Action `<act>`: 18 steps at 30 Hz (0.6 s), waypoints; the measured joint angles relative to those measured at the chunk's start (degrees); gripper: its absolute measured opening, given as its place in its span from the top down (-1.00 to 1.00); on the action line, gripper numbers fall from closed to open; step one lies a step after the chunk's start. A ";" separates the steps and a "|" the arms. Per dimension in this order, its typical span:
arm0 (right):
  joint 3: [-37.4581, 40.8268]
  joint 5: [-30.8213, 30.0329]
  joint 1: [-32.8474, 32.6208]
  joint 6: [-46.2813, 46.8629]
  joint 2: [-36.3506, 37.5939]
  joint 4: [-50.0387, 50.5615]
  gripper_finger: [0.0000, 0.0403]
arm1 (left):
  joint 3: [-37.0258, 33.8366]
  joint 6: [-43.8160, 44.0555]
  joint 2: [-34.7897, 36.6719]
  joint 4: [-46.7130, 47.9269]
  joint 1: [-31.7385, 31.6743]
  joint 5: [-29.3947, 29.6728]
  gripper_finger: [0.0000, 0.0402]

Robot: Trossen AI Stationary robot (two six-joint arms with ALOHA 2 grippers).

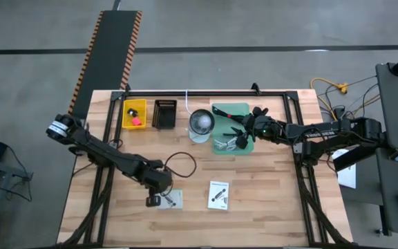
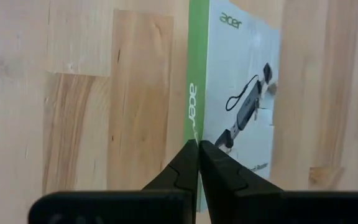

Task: Pick and place items into bin
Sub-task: Put the right card reader box into the black bin

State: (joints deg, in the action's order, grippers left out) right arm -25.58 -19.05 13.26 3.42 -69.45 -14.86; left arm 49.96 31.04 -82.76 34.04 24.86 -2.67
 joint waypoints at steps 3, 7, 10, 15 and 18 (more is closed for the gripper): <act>0.00 0.00 0.00 0.00 0.00 0.01 -0.12 | -0.06 0.03 -0.74 -0.01 0.00 -0.02 1.00; 0.00 0.00 0.00 0.01 0.00 0.01 -0.12 | -0.11 0.14 -1.27 -0.02 -0.37 0.06 1.00; 0.00 -0.01 0.02 0.09 0.02 0.01 -0.12 | -0.11 0.16 -1.07 -0.04 -0.45 1.34 0.96; 0.00 0.00 0.02 0.09 0.02 0.01 -0.12 | -0.11 0.22 -0.83 -0.06 -0.50 1.89 0.75; 0.00 0.00 0.02 0.04 0.02 0.00 -0.12 | -0.09 0.29 -0.83 -0.10 -0.52 2.92 0.58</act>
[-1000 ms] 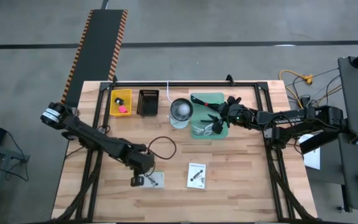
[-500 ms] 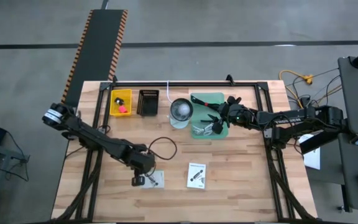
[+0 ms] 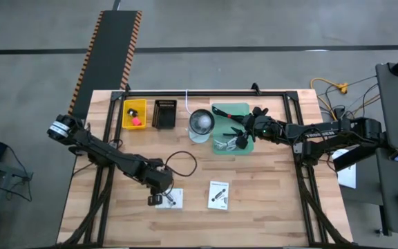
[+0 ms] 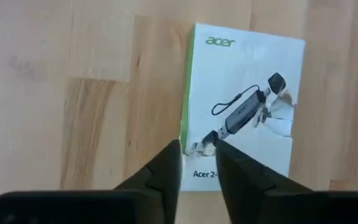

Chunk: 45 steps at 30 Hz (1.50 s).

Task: Pick and place items into bin
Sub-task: Put the right card reader box into the black bin

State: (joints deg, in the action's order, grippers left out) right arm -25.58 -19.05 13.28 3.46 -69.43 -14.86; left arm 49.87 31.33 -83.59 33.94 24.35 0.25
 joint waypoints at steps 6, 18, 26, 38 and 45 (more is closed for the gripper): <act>0.00 0.00 -0.02 0.00 0.00 0.01 -0.12 | 5.03 6.73 0.06 -3.36 0.25 -2.92 0.32; 0.16 0.00 -0.02 0.13 0.04 0.01 -0.12 | 14.43 8.68 -14.36 -7.24 8.25 -4.71 0.30; 0.31 0.00 -0.01 0.19 0.04 0.03 -0.12 | 16.06 13.71 -18.23 1.56 8.38 -6.34 0.30; 0.33 0.00 -0.02 0.01 0.04 0.03 -0.12 | 16.10 14.91 -18.51 2.59 8.71 -3.23 0.30; 0.33 0.00 -0.01 0.00 0.04 0.03 -0.12 | 14.14 14.67 -18.51 -1.47 8.76 -1.09 0.30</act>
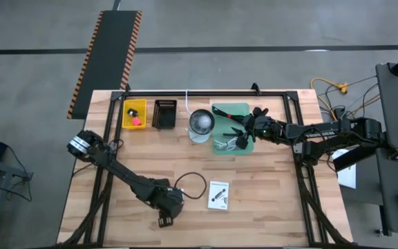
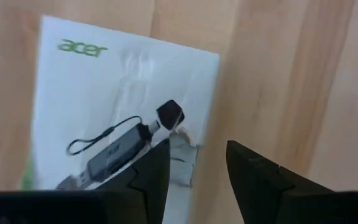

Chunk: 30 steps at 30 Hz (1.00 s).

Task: Pick and place items into bin
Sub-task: Put the right card reader box into the black bin

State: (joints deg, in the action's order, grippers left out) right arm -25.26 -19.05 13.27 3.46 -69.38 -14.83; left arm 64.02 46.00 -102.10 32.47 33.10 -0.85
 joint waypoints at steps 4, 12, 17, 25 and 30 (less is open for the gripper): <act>0.02 0.00 -0.02 -0.02 0.00 0.00 -0.12 | -2.77 -0.35 -1.28 -4.60 0.02 -0.25 0.30; 0.02 -0.02 0.00 -0.02 0.00 -0.02 -0.12 | -4.01 -4.61 -4.26 -4.06 0.00 -1.67 0.48; 0.02 -0.02 -0.02 -0.02 0.00 -0.04 -0.12 | -4.05 -7.77 -3.68 -3.59 -0.12 -2.18 0.93; 0.04 -0.02 -0.01 -0.02 -0.02 -0.07 -0.12 | -4.39 -11.12 1.99 -0.60 -0.52 -3.14 0.99; 0.07 -0.01 -0.02 -0.02 -0.02 -0.16 -0.12 | -4.24 -11.92 9.41 6.01 -1.26 3.11 1.00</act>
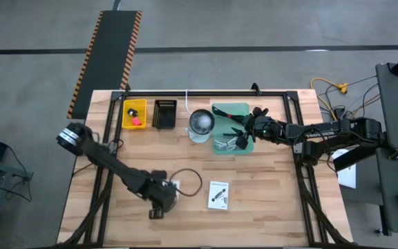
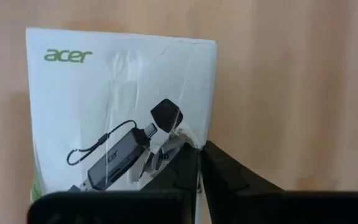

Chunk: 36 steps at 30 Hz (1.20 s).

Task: Pick and place items into bin
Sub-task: Put the right card reader box into the black bin

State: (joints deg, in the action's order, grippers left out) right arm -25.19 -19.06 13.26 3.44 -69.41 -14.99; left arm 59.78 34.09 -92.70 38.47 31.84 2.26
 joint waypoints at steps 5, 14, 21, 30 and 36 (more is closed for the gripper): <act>0.02 -0.01 0.00 -0.02 0.00 -0.19 -0.12 | -0.25 4.36 6.84 5.84 -2.81 6.97 1.00; 0.02 -0.01 0.00 -0.28 -0.04 -0.21 -0.12 | -0.29 5.85 16.51 14.76 -16.09 16.63 1.00; 0.04 -0.01 0.02 -0.48 -0.04 -0.23 -0.12 | 0.01 8.73 18.84 14.22 -29.91 26.08 1.00; 0.04 -0.01 0.02 -1.04 -0.04 -0.25 -0.12 | -2.11 1.40 16.86 -1.88 -45.63 26.17 1.00; 0.07 -0.01 0.02 -1.07 -0.04 -0.27 -0.12 | -2.09 -3.40 13.04 -10.61 -52.02 22.23 1.00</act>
State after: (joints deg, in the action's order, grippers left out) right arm -25.12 -19.07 13.28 2.37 -69.45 -15.27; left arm 57.69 30.68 -79.66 27.87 -20.17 24.49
